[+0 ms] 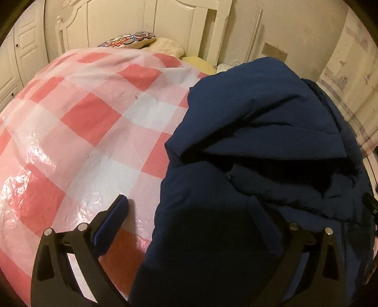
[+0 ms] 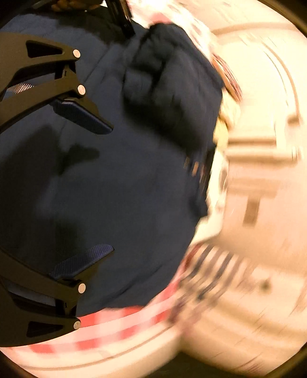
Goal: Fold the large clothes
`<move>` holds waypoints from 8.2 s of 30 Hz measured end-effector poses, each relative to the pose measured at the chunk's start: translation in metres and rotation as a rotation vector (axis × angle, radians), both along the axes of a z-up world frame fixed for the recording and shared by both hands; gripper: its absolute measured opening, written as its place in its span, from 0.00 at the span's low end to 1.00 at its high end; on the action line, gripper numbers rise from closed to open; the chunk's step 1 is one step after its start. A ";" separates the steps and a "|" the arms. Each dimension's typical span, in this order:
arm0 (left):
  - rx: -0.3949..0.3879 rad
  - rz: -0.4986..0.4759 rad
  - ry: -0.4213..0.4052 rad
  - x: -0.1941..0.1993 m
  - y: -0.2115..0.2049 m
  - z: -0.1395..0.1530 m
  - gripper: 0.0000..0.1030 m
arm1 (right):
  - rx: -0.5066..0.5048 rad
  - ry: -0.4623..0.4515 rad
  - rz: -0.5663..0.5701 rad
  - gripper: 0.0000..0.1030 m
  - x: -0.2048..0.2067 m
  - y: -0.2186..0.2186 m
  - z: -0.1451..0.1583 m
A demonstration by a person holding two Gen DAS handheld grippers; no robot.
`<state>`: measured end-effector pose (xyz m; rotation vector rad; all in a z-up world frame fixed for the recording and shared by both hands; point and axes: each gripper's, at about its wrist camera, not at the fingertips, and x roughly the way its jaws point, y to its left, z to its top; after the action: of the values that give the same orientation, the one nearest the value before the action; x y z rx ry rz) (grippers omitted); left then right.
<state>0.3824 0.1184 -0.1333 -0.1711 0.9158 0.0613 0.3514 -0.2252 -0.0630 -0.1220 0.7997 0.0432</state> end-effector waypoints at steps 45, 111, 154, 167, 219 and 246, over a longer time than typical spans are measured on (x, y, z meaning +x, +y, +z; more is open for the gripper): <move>0.003 -0.035 -0.271 -0.026 -0.029 0.085 0.97 | 0.651 -0.130 -0.441 0.56 -0.074 -0.178 -0.011; 0.333 -0.232 -0.075 0.086 -0.143 0.022 0.98 | 0.081 0.119 -0.146 0.84 0.031 -0.066 -0.035; 0.302 -0.443 0.008 -0.220 -0.095 0.005 0.98 | 0.069 0.136 0.130 0.86 -0.225 -0.027 -0.043; 0.196 -0.372 -0.056 -0.287 -0.027 -0.001 0.98 | 0.074 0.042 0.166 0.88 -0.292 -0.046 -0.061; -0.435 -0.545 -0.490 -0.413 0.069 0.114 0.16 | 0.634 -0.327 0.225 0.22 -0.455 -0.151 -0.003; -0.517 -0.164 -0.251 -0.126 0.057 0.106 0.24 | 0.610 -0.089 -0.081 0.23 -0.174 -0.161 0.036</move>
<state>0.2569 0.1752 -0.0269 -0.5691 0.6762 -0.3460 0.1776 -0.3864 -0.0272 0.4824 0.6728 0.2014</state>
